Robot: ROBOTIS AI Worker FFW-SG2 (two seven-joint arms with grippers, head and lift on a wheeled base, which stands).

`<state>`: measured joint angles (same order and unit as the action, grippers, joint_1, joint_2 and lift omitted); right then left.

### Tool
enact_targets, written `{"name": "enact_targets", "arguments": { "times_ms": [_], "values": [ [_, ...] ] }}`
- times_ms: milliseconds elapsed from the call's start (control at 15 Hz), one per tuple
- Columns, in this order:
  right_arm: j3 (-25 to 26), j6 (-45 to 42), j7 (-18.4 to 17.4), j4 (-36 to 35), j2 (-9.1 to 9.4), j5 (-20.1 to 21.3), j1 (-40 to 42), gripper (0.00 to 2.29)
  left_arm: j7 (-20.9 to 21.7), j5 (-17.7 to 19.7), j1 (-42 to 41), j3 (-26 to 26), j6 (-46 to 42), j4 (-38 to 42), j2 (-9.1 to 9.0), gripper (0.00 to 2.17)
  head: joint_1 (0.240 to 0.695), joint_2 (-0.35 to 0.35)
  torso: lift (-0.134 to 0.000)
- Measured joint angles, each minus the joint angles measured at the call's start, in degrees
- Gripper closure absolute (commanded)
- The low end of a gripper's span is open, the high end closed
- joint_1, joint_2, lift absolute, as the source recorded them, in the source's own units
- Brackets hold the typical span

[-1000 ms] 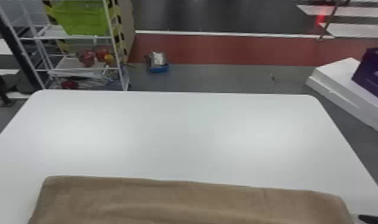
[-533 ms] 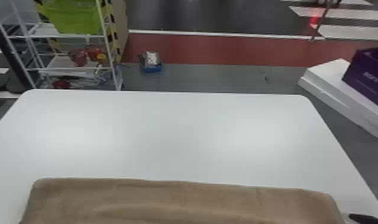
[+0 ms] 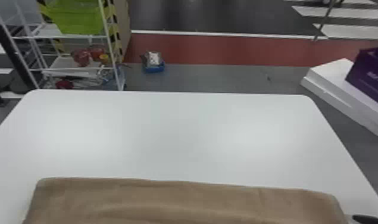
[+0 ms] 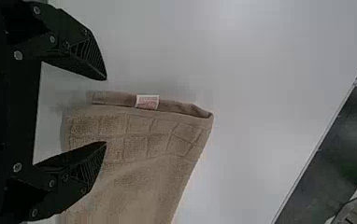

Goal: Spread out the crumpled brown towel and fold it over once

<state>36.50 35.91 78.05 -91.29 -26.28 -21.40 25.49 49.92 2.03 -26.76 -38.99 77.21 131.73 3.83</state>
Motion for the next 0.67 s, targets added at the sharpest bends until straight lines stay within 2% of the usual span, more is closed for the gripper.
{"name": "enact_targets", "arguments": {
  "times_ms": [133,267,667],
  "values": [
    [0.0,0.1,0.0,0.0,-0.07,0.0,0.0,0.08,1.0,0.1,0.3,0.3,1.9,0.1,0.03,0.55,0.695,-0.098,-0.123],
    [0.1,-0.1,0.0,0.2,-0.09,0.0,-0.1,0.08,1.3,0.1,0.4,0.6,2.5,0.2,0.02,0.73,0.695,-0.106,-0.123],
    [-0.1,-0.4,0.0,0.8,-0.17,0.0,-0.3,0.08,1.4,0.8,0.8,0.4,3.2,0.6,-0.27,0.73,0.695,-0.121,-0.123]
  ]
}}
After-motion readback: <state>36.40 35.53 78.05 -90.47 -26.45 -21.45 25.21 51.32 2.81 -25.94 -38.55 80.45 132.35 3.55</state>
